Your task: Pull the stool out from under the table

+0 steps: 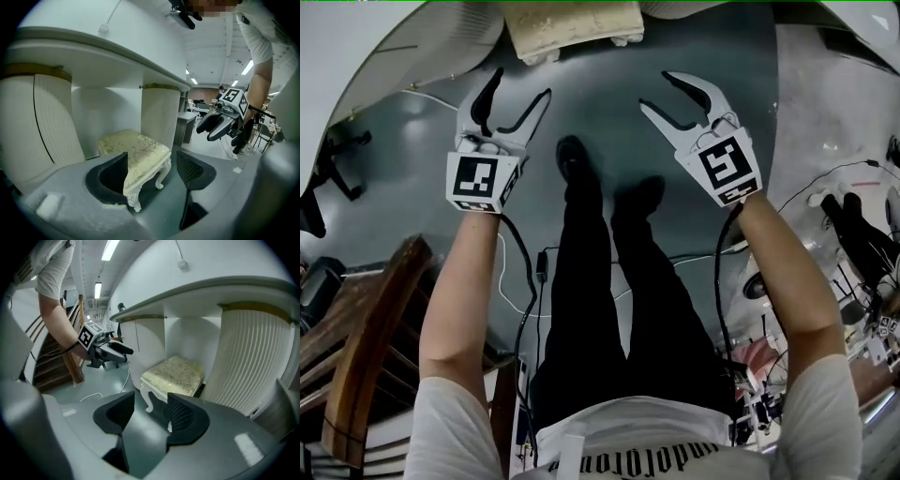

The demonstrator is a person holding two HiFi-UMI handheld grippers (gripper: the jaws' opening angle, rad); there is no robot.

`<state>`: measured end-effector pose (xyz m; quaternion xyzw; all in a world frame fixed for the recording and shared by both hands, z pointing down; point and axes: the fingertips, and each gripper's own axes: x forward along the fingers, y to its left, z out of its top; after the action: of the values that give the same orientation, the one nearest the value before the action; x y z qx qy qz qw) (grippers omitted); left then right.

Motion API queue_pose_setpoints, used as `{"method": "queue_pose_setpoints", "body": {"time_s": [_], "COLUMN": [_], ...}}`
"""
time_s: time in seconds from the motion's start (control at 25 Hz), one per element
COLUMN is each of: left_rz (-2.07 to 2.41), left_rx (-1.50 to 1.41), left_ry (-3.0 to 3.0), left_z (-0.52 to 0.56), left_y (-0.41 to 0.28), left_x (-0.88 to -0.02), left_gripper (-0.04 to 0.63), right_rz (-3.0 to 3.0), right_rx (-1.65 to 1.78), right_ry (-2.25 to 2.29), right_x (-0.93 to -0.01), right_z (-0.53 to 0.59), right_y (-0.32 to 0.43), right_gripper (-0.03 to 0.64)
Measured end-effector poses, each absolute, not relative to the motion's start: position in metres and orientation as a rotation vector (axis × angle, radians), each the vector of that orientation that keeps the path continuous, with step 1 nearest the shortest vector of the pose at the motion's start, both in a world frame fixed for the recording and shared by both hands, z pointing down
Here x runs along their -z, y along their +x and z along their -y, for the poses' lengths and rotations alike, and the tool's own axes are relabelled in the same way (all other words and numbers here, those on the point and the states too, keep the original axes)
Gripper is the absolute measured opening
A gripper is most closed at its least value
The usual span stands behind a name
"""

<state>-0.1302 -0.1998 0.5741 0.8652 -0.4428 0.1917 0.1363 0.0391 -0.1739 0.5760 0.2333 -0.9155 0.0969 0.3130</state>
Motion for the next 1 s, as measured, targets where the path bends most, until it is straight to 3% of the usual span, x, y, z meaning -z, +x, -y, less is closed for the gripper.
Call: {"method": "queue_pose_setpoints", "body": {"time_s": [0.52,1.0], "left_rz": [1.373,1.36], "left_rx": [-0.678,-0.689], "left_ry": [2.375,2.279], "left_z": [0.237,0.248], "left_y": [-0.155,-0.158], "left_x": [-0.737,-0.806], "left_gripper": [0.371,0.419], "right_rz": [2.314,2.243], "right_rx": [-0.263,-0.375], "right_ry": [0.738,0.873], "right_x": [-0.723,-0.802], "right_z": [0.232,0.286], "right_y": [0.053,0.048], "right_gripper": [0.227,0.278]}}
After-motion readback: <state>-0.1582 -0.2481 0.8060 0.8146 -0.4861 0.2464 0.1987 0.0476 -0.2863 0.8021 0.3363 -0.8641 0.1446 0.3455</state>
